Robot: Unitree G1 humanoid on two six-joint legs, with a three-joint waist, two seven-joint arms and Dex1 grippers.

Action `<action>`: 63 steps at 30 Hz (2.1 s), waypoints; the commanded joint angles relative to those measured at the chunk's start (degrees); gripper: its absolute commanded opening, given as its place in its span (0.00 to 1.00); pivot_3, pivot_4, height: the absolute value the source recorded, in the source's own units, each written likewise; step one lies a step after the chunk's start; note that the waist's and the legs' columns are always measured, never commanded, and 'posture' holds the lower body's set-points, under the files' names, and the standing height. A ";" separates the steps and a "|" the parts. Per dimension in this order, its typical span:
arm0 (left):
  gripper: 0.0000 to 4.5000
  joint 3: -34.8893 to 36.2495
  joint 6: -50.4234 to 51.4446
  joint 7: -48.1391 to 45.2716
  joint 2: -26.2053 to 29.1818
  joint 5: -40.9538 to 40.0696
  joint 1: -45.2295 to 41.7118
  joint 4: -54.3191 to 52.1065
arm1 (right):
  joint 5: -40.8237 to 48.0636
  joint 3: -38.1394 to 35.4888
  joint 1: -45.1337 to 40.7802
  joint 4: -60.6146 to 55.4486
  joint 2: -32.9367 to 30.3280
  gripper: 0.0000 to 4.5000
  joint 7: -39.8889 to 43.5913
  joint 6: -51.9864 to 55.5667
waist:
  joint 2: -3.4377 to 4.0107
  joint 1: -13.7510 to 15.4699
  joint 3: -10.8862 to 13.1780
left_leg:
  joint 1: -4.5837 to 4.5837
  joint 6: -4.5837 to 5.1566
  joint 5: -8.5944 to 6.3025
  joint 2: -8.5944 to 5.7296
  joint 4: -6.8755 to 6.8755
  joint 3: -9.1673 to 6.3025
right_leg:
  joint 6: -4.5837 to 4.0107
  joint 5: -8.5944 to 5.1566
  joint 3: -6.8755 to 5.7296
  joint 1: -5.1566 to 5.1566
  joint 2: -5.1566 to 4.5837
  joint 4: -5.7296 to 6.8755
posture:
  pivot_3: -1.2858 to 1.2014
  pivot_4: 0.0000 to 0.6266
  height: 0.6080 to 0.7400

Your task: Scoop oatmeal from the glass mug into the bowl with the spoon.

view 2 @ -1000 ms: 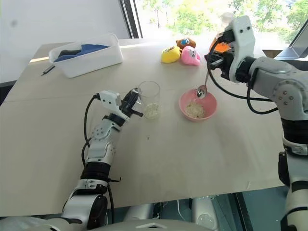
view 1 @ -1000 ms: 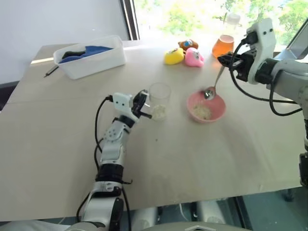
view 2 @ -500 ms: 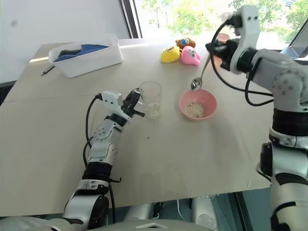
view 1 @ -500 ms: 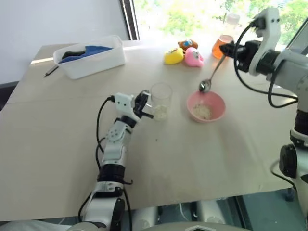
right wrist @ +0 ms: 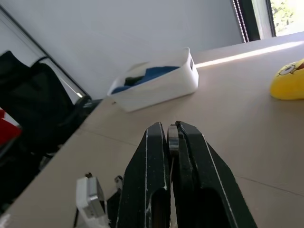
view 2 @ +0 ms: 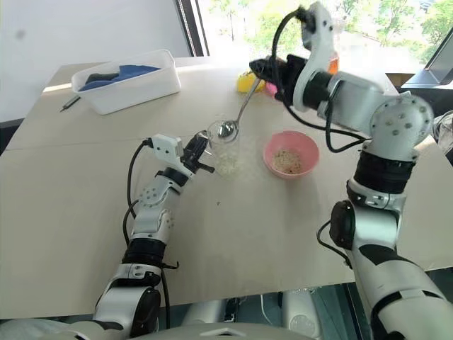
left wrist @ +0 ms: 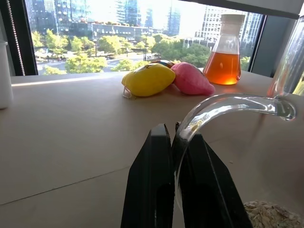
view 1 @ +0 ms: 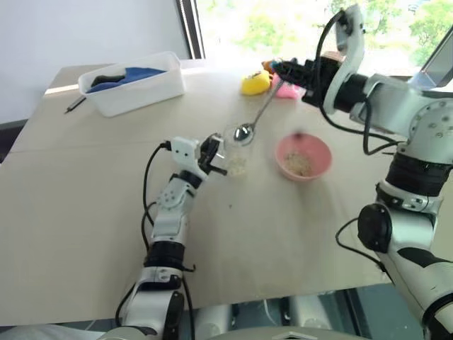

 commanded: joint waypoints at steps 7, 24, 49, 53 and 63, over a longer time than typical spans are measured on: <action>0.00 0.71 2.06 0.12 0.10 -1.56 1.45 -3.97 | -6.27 5.58 0.75 -2.80 0.27 0.21 6.50 -5.29 | 0.00 -0.17 0.00 | 0.02 0.00 0.00 0.02 0.02 0.00 | 0.00 0.00 0.00 0.00 0.03 0.01 | 0.52 0.24 1.00; 0.52 0.42 1.91 0.03 0.37 -0.56 1.70 -3.65 | -9.32 2.43 -0.38 -1.15 1.94 0.82 7.28 -8.20 | 0.00 -0.14 0.00 | 0.04 -0.01 0.00 0.02 0.01 0.00 | 0.00 0.00 0.01 0.00 0.03 0.02 | 0.52 0.24 1.00; 0.52 0.93 16.83 -4.52 11.98 -5.57 25.15 -38.92 | -12.37 -4.54 25.13 -7.85 -13.16 0.82 23.32 -19.52 | -0.01 0.32 0.00 | 0.01 0.01 0.00 0.07 -0.02 -0.05 | 0.00 0.00 0.02 0.02 -0.04 -0.02 | 0.52 0.24 1.00; 0.64 3.82 20.44 -3.05 12.72 -9.07 34.71 -47.69 | -12.55 -6.69 40.20 -14.36 -20.18 0.82 35.23 -25.28 | 0.00 0.59 0.00 | -0.02 0.04 -0.02 0.12 -0.11 -0.03 | 0.00 0.00 0.04 0.02 -0.10 -0.11 | 0.52 0.24 1.00; 0.99 2.67 17.60 -3.75 11.44 -6.38 56.59 -53.12 | -26.87 1.56 65.70 -10.08 -21.60 1.00 56.24 -53.00 | -0.17 0.76 0.25 | 1.40 0.43 -0.24 0.35 -0.11 0.21 | 0.14 0.03 0.33 1.31 0.14 -0.25 | 0.52 0.24 1.00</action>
